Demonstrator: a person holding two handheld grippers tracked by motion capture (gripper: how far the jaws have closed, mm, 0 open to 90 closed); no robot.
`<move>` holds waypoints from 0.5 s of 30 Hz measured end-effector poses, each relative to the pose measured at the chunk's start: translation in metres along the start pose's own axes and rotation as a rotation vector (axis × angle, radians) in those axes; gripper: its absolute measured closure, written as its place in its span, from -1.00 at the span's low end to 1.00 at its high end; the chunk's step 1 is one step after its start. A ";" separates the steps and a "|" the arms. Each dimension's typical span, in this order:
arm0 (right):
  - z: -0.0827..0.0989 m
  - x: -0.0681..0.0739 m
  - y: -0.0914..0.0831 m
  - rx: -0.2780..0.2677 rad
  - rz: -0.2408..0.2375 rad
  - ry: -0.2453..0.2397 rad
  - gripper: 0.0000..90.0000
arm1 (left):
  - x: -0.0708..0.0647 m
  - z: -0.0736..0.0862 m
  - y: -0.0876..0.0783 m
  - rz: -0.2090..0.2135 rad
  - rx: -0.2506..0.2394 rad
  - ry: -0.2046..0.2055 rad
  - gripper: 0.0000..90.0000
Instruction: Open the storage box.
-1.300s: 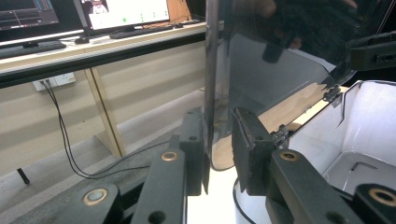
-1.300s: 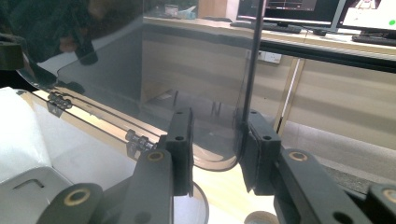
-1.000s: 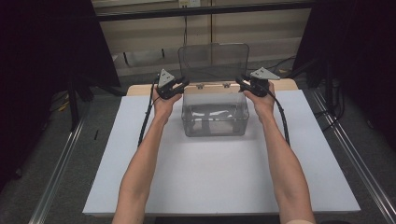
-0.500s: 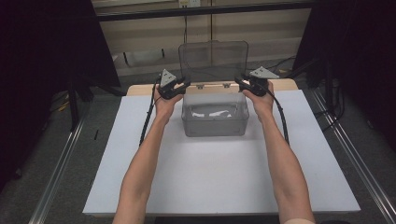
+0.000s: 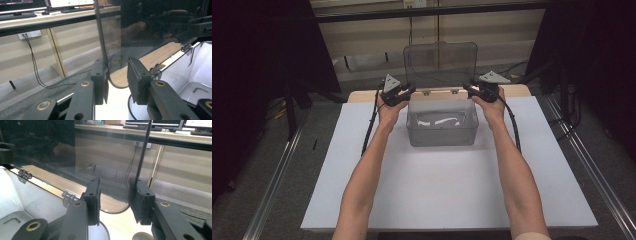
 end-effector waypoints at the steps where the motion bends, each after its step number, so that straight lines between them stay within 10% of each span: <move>1: 0.000 0.000 0.000 -0.001 -0.001 0.002 0.36 | 0.001 0.000 0.000 -0.001 0.004 0.008 0.52; 15: 0.005 -0.003 0.002 0.013 -0.021 0.019 0.27 | 0.002 0.002 0.004 -0.007 0.020 -0.008 0.38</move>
Point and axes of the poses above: each handheld gripper's, and its own axes: y roughly forward along the jaws, z roughly out of its underside, x roughly to its left, the point moved 5 cm from there along y, roughly forward along the jaws, and after that the axes turned 1 degree about z, right-handed, at the moved point
